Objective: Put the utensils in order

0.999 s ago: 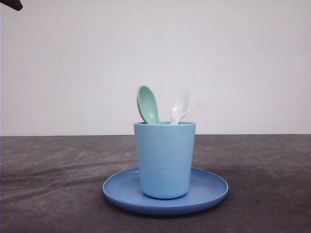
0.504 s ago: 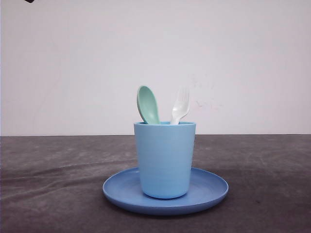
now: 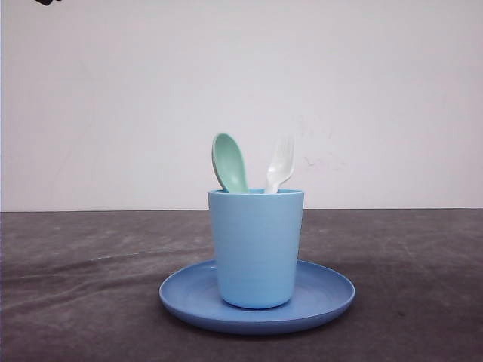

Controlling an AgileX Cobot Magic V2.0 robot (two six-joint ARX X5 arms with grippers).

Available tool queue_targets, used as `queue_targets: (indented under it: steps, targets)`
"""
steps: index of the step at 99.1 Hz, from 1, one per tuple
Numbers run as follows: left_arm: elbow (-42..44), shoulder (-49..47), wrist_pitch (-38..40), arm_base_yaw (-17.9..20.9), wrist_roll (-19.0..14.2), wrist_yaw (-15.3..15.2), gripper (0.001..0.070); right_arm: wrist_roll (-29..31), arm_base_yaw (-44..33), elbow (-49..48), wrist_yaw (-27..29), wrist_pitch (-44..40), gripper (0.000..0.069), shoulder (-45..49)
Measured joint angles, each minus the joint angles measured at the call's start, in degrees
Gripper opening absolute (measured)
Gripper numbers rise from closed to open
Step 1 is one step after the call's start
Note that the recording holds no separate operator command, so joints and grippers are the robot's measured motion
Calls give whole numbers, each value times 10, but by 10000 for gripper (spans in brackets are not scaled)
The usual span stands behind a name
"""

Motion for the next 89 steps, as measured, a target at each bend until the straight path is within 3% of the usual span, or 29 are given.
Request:
queue_targets:
  steps: [15, 31, 50, 67, 89]
  targets:
    - [0, 0, 0, 0, 5, -1, 24, 0, 0, 0, 0, 0, 4, 0]
    - [0, -6, 10, 23, 53, -21, 24, 0, 0, 0, 0, 0, 4, 0]
    - [-50, -52, 108, 111, 81, -24, 24, 0, 0, 0, 0, 0, 4, 0]
    - [-166, -126, 175, 205, 95, 18, 24, 0, 0, 0, 0, 0, 4, 0]
    - [-344, -257, 237, 301, 107, 45, 24, 0, 0, 0, 0, 0, 4, 0]
